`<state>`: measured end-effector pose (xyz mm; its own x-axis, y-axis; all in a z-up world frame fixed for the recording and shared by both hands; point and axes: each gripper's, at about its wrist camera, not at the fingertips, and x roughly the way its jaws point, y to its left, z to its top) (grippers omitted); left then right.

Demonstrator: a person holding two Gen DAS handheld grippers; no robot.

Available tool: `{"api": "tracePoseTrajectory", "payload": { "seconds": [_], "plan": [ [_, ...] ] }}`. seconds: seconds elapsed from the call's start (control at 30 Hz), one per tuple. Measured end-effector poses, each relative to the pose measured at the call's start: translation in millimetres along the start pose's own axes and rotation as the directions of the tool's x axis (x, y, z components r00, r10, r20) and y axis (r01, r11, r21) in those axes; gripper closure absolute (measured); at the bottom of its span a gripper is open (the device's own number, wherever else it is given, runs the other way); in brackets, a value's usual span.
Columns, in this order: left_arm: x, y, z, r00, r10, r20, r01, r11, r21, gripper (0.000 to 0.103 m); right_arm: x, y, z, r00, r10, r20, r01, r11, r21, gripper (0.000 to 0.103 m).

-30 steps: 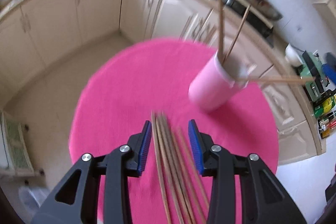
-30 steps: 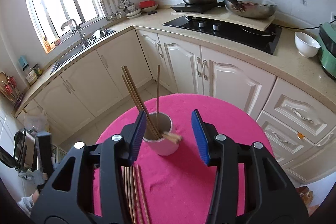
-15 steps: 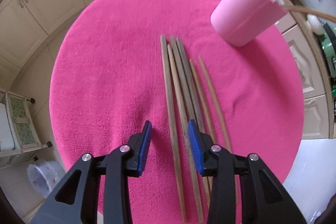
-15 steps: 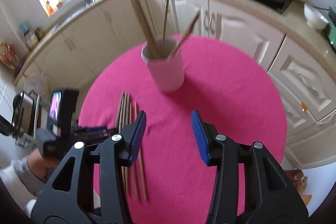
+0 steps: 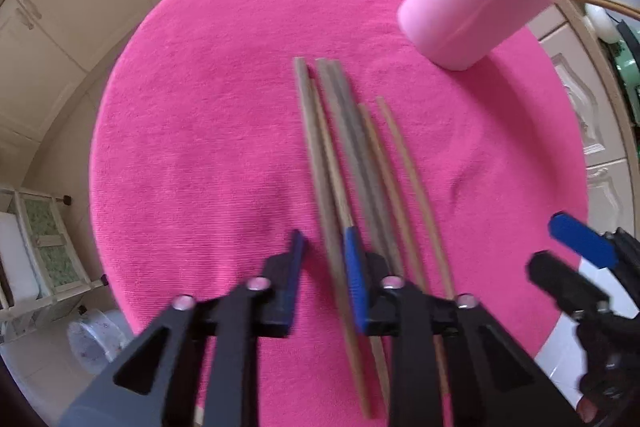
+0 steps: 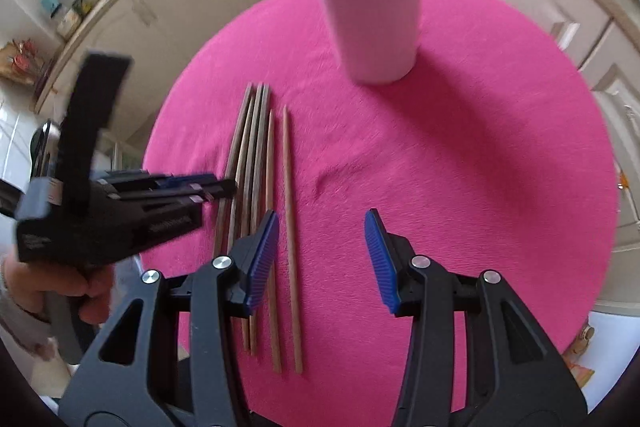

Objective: Organize utensils
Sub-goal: 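Lower the left gripper onto a chopstick and close while the right gripper grasps another, then carry the left gripper's chopstick into the cup and open while the right gripper does likewise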

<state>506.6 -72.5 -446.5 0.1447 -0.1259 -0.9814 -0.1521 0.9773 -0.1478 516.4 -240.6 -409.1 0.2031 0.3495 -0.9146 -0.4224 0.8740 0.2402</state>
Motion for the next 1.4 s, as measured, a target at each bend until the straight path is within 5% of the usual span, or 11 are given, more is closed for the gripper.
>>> {"api": "tracePoseTrajectory", "payload": {
  "seconds": [0.23,0.57,0.93,1.17,1.4],
  "plan": [
    [3,2,10,1.0,0.021,-0.02,-0.02,0.999,0.027,0.094,36,13,11,0.996,0.016,-0.092,-0.02,0.999,-0.043,0.07],
    [-8,32,10,0.999,-0.053,-0.003,0.052,0.997,-0.061,0.097,69,35,27,0.981,-0.023,-0.194,-0.007,0.989,-0.15,0.087],
    [-36,35,11,0.99,-0.096,0.104,0.105,0.991,-0.083,0.097,66,36,32,0.98,-0.044,-0.192,0.01,0.985,-0.175,0.098],
    [-75,35,21,0.953,-0.148,0.263,0.163,0.986,-0.035,0.097,18,6,36,0.996,0.071,-0.061,-0.075,0.995,-0.065,0.098],
    [-120,10,36,0.877,-0.204,0.434,0.208,0.977,0.039,0.097,-36,-11,49,0.989,0.122,0.089,-0.12,0.993,-0.02,0.098]
  ]
}}
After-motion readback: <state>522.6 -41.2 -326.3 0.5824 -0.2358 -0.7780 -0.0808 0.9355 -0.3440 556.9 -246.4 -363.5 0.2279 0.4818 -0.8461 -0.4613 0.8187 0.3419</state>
